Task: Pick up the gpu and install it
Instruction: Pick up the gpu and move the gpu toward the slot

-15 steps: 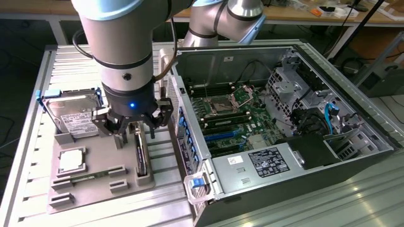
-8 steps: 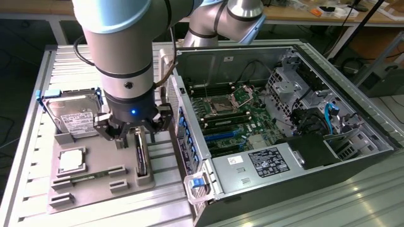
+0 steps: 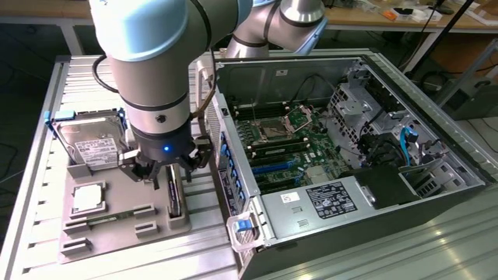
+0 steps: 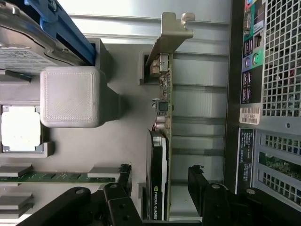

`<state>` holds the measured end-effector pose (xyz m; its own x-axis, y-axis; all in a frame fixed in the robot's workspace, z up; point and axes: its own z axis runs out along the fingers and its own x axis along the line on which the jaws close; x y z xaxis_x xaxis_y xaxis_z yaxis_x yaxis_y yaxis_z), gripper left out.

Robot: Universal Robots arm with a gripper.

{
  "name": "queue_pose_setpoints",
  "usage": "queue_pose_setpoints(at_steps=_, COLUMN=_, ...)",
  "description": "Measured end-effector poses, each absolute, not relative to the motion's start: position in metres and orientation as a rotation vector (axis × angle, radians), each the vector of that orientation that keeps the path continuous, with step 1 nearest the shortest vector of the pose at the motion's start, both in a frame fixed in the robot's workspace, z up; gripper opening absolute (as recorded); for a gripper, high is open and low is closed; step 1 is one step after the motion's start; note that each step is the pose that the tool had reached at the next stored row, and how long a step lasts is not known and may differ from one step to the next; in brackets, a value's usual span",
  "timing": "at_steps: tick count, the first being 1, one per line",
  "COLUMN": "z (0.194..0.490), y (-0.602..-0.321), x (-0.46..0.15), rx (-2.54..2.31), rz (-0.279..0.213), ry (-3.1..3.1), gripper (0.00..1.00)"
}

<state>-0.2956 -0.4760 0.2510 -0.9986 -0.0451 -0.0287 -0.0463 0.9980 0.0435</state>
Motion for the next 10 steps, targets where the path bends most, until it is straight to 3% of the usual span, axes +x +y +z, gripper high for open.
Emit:
queue_pose_setpoints(at_steps=7, z=0.2481, y=-0.4768, x=-0.2957, rx=-0.078, rz=0.069, ry=3.112, gripper=0.59)
queue_pose_setpoints(at_steps=9, z=0.2481, y=-0.4768, x=-0.2957, rx=-0.078, rz=0.069, ry=3.112, gripper=0.46)
queue_pose_setpoints(at_steps=10, z=0.2481, y=-0.4768, x=-0.2957, rx=-0.078, rz=0.069, ry=3.112, gripper=0.46)
